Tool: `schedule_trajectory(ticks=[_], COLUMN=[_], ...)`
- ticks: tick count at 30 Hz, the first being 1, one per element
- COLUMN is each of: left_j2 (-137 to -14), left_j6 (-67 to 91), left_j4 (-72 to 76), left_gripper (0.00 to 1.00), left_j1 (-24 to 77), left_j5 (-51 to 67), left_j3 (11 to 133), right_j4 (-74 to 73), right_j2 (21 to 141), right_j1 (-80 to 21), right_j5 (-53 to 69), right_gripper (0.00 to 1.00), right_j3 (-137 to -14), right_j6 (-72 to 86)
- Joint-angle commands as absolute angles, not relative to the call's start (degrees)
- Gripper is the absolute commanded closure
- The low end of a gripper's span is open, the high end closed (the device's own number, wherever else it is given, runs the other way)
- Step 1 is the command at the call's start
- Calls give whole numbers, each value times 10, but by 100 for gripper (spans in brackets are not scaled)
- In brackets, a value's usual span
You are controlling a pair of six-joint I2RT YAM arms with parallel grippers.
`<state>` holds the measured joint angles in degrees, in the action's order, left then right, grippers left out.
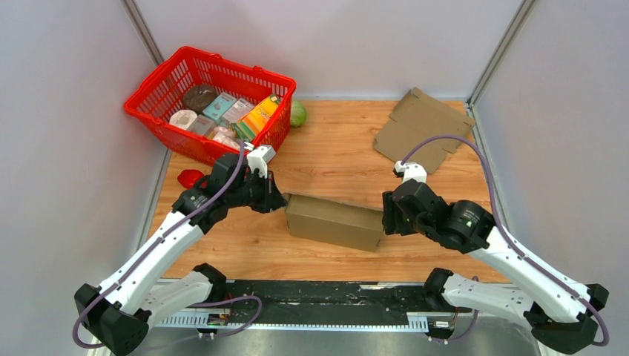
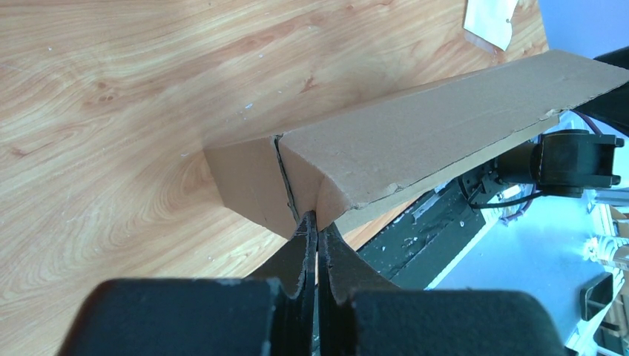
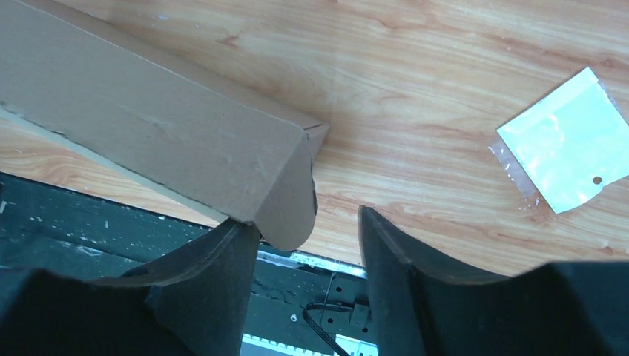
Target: Fold the paper box
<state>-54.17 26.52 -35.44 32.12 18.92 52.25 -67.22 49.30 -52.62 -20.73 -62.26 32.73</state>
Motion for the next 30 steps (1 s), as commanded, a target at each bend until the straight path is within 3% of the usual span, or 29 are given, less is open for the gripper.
schedule_trajectory(ticks=[1, 9, 15, 18, 30], left_j2=[-549, -549, -553, -552, -544], left_j6=[252, 253, 251, 251, 257], left_j4=[-407, -408, -408, -407, -407], left_gripper=[100, 100, 100, 100, 100], left_j1=[324, 324, 324, 324, 327], left_j5=[190, 191, 191, 190, 191], left_j3=[531, 531, 531, 528, 528], right_j4=[-662, -653, -672, -689, -675], right_j2=[497, 500, 511, 519, 543], right_j1=[-526, -526, -526, -524, -492], right_j5=[-213, -197, -179, -176, -56], right_gripper=[46, 83, 96, 100, 100], right_j3=[-612, -618, -657, -680, -724], right_j6=[337, 339, 374, 394, 443])
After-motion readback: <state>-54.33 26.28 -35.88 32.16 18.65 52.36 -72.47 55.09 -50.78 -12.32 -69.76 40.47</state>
